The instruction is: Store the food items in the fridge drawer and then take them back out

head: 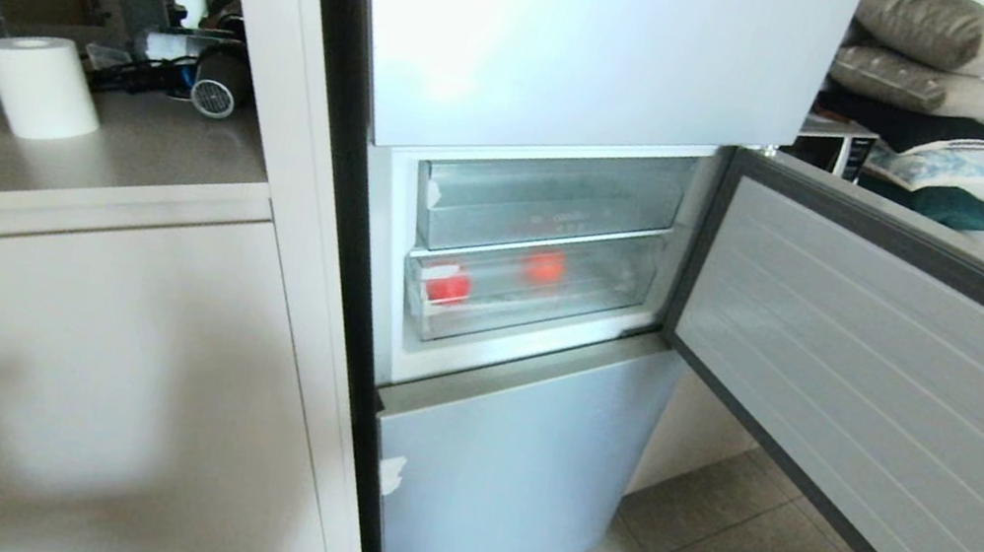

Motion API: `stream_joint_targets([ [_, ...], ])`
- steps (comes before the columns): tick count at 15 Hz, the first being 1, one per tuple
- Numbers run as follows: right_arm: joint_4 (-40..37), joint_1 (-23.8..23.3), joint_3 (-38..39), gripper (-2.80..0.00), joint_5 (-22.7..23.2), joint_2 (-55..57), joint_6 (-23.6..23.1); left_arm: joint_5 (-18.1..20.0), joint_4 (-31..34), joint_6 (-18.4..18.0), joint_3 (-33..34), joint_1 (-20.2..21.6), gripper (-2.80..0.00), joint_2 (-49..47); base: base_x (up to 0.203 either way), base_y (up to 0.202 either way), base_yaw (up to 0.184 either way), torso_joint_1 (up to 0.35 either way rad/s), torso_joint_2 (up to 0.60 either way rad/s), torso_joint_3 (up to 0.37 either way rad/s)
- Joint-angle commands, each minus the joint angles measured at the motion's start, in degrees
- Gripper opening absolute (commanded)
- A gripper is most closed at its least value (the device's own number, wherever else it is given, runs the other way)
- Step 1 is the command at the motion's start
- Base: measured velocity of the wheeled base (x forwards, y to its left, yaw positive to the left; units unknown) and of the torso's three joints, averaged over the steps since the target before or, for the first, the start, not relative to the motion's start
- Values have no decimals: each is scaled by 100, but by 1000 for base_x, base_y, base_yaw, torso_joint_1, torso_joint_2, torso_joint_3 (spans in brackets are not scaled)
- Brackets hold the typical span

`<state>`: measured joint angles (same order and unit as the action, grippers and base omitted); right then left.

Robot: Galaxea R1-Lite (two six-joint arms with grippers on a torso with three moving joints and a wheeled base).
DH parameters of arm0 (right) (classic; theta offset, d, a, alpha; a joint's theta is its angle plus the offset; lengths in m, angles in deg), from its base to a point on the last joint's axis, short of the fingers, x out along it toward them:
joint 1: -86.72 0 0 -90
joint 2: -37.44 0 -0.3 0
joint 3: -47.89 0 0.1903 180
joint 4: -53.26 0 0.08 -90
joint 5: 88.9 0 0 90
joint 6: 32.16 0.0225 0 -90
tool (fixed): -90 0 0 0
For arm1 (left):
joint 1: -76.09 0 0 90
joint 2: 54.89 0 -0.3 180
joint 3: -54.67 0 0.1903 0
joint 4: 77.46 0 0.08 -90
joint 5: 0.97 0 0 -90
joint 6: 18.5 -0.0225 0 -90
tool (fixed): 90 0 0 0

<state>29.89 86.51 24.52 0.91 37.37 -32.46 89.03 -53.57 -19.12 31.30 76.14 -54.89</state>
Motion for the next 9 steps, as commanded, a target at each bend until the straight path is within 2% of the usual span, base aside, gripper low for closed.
stream_joint_targets([
  [1,0,3,0,-280,1,-1,-13,0,0,1,0,4,-280,-9,-1,-1,113,2,6,3],
  [9,0,9,0,-280,1,-1,22,0,0,1,0,13,-280,-9,1,-7,173,1,2,1],
])
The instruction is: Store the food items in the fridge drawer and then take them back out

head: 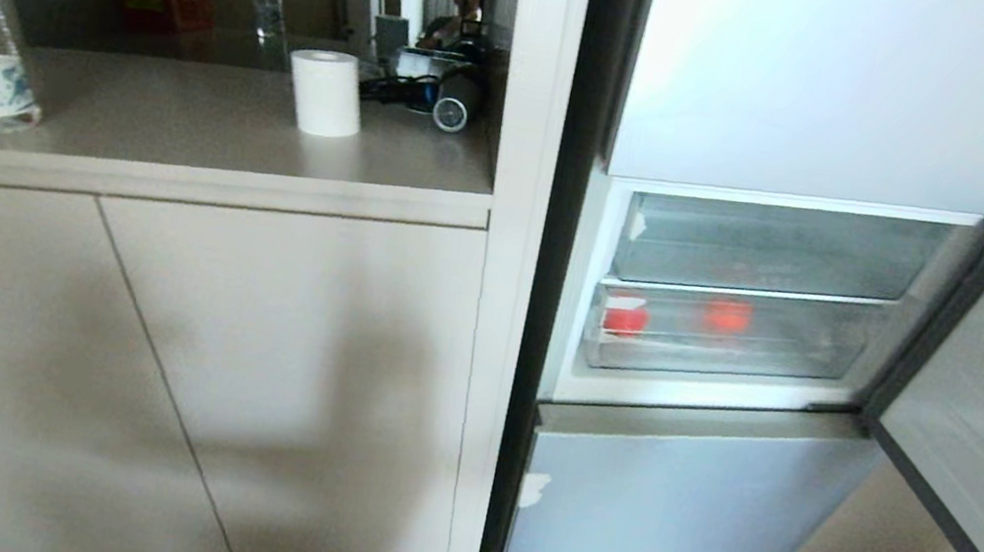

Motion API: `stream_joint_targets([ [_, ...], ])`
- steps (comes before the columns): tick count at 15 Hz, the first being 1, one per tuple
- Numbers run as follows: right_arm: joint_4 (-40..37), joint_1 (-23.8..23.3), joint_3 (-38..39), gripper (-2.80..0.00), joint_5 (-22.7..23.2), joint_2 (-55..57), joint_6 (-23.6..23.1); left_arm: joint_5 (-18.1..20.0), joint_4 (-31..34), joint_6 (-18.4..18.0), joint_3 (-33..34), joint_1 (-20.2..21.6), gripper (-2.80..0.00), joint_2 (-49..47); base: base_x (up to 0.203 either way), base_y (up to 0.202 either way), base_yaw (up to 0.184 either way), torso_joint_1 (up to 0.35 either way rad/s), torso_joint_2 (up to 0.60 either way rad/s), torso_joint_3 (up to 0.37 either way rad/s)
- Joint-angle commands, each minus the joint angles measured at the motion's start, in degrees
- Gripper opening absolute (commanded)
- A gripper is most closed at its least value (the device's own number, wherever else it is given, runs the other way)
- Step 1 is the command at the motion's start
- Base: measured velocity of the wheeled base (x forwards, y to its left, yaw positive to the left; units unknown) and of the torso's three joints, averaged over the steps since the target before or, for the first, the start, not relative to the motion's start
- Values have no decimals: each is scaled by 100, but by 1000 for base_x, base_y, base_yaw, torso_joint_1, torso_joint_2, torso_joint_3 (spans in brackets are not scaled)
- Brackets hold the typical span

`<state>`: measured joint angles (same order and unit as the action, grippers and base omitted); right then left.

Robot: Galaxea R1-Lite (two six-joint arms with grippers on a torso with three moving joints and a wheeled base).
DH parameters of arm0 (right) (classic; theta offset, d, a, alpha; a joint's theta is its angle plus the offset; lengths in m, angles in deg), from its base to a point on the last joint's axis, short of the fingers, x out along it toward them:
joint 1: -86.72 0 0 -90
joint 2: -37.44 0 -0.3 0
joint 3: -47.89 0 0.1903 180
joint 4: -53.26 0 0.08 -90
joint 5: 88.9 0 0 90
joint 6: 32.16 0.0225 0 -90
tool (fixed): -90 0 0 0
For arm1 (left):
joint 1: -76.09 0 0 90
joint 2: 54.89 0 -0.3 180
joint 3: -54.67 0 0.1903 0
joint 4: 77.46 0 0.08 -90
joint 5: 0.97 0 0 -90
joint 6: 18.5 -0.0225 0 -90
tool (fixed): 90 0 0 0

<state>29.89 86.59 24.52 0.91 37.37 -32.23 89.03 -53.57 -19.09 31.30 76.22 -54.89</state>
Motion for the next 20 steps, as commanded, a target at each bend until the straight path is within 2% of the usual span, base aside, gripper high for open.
stream_joint_targets([
  [1,0,-1,0,-280,1,-1,-1,0,0,-2,0,-3,-280,-9,1,-9,173,1,-2,0],
  [7,0,-2,9,-280,1,-1,-81,0,0,-2,0,-2,-280,-9,-1,-9,164,6,2,1],
  [12,0,4,0,-280,1,-1,-20,0,0,-2,0,0,-280,-9,0,0,15,0,1,1],
  [15,0,-1,-31,-280,19,-1,-239,0,0,-2,0,-5,-280,-9,0,0,0,0,0,0],
  [18,-133,-3,-802,-280,-5,532,-204,-1,0,-2,0,4,-280,-9,0,0,0,0,0,0],
  [20,-194,-14,-1463,-280,-13,1699,-150,0,0,-2,0,-2,-280,-9,0,0,0,0,0,0],
])
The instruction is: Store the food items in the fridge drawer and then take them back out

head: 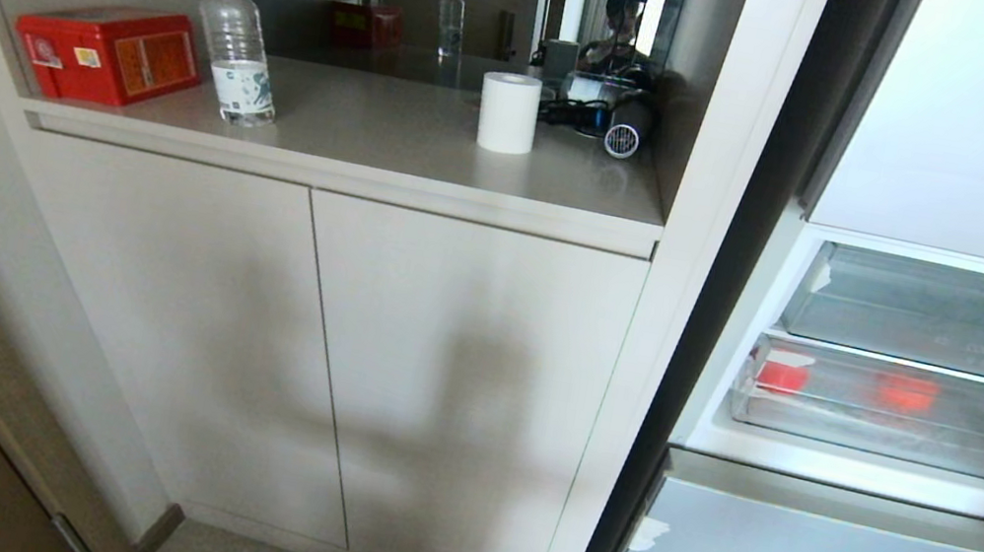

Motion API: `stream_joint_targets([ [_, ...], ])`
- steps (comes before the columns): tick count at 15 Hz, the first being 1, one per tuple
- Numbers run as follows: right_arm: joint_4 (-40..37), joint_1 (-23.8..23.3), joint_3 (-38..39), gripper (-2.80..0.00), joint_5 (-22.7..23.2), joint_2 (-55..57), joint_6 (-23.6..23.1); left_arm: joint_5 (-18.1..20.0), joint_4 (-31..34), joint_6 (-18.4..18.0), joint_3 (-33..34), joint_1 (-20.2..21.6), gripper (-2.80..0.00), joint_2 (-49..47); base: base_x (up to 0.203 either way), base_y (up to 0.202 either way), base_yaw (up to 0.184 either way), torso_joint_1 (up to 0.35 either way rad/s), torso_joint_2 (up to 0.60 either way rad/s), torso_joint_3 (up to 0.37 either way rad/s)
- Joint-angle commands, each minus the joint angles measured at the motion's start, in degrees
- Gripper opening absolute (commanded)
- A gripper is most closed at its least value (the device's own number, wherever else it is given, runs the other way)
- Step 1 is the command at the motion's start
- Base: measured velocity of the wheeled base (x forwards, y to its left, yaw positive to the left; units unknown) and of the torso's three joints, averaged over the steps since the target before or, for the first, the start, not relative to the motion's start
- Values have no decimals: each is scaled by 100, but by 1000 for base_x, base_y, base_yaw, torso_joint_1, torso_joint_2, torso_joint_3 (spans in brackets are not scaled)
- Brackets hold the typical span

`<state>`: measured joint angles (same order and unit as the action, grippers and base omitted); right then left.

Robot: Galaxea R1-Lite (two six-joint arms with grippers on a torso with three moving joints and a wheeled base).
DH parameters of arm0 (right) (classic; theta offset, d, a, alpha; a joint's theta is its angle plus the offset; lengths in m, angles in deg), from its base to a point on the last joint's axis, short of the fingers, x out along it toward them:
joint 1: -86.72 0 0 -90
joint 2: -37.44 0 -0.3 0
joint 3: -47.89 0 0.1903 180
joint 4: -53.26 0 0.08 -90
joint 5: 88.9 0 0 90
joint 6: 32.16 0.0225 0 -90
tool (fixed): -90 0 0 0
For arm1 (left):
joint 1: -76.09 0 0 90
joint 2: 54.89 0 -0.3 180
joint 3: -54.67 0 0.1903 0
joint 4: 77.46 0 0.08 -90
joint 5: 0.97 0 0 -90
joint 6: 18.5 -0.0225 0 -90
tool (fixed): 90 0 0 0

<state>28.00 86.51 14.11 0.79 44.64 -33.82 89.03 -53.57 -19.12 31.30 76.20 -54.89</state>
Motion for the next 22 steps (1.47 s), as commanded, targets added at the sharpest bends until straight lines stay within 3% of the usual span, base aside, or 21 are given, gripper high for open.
stream_joint_targets([
  [1,-6,-6,-648,-280,13,1652,32,-6,0,1,0,0,-280,-9,0,0,0,0,0,0],
  [4,533,20,-1047,-280,202,4098,120,0,0,1,0,-2,-280,-9,0,0,0,0,0,0],
  [10,3833,57,-1343,-280,436,8469,263,0,0,1,0,7,-280,-9,0,0,0,0,0,0],
  [12,4976,73,-1398,-280,449,9284,280,0,0,1,0,6,-280,-9,0,0,0,0,0,0],
  [16,6069,78,-1480,-280,388,9928,260,0,0,1,0,1,-280,-9,0,0,0,0,0,0],
  [20,7399,109,-1481,-280,-173,10742,232,0,0,1,0,5,-280,-9,0,0,0,0,0,0],
  [21,7787,119,-1476,0,-343,10943,162,0,0,1,0,-2,-280,-9,0,0,0,0,0,0],
  [22,8159,122,-1474,0,-492,11115,106,0,0,1,0,-2,-280,-9,0,0,0,0,0,0],
])
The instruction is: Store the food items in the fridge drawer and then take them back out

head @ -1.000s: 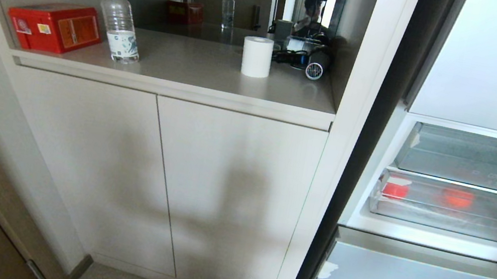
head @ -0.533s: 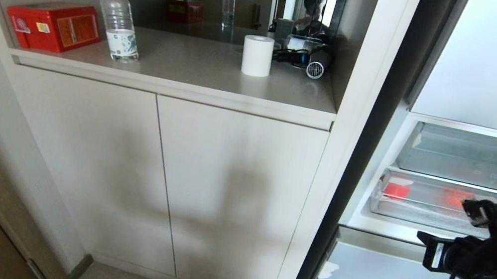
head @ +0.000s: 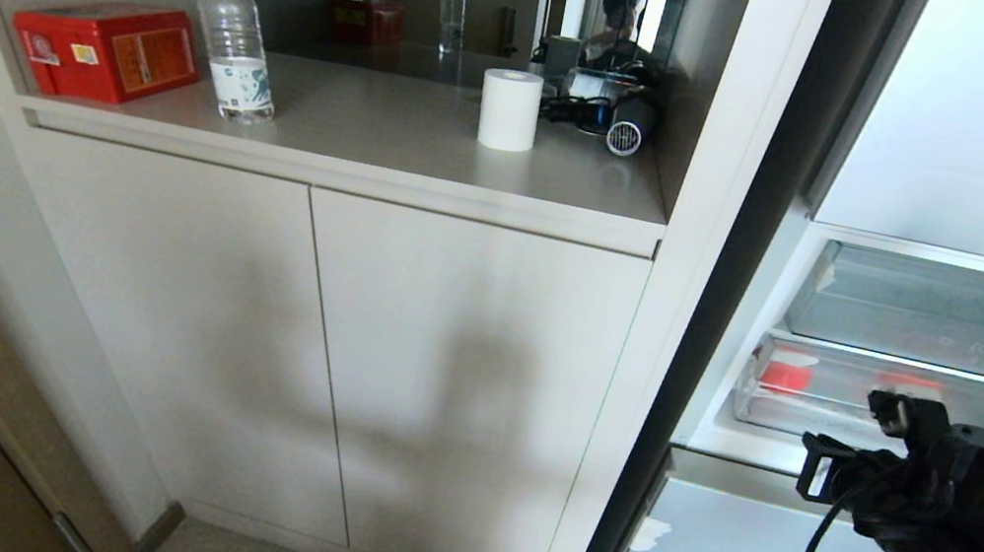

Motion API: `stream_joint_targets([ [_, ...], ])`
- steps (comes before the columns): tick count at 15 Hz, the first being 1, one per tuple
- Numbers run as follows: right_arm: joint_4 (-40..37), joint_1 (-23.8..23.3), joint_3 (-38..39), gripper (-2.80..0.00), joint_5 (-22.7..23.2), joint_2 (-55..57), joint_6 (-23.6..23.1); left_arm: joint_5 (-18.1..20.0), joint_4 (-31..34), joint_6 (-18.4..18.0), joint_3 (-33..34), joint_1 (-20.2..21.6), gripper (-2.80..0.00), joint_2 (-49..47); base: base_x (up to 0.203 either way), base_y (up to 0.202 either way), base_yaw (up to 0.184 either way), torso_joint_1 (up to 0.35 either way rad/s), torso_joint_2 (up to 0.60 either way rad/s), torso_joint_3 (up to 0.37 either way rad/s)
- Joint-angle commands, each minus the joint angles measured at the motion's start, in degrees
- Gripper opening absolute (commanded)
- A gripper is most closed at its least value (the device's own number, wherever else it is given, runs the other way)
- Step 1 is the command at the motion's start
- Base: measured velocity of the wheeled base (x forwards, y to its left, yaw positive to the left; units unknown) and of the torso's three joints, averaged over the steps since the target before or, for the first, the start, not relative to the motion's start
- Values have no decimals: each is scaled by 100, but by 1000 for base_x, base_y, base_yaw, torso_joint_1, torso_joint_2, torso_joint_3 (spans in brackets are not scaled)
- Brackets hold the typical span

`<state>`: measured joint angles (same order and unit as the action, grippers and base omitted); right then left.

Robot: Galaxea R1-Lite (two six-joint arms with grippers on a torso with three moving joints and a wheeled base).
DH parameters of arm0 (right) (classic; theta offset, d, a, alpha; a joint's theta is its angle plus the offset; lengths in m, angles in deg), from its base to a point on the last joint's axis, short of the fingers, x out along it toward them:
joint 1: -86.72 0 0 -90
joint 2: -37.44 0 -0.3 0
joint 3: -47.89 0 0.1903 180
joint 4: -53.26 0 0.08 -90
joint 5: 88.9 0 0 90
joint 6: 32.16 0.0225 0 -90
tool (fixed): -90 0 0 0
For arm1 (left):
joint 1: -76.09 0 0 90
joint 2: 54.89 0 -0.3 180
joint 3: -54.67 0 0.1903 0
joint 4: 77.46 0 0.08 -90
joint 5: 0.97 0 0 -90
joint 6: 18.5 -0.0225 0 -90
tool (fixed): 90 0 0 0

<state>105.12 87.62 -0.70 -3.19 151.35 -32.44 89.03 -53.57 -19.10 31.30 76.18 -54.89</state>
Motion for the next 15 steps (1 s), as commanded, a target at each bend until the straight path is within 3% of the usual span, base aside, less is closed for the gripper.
stream_joint_targets([
  [1,749,24,24,0,-143,562,-52,0,1,-1,0,-1,-280,-9,0,0,0,0,0,0],
  [4,1206,117,-57,0,-45,1023,-39,0,1,-1,0,8,-280,-9,0,0,0,0,0,0],
  [7,1243,121,-212,0,526,1293,85,0,1,-1,0,-1,-280,-9,0,0,0,0,0,0],
  [15,1243,93,-845,0,423,1319,83,0,1,-1,0,8,-280,-9,0,0,0,0,0,0],
])
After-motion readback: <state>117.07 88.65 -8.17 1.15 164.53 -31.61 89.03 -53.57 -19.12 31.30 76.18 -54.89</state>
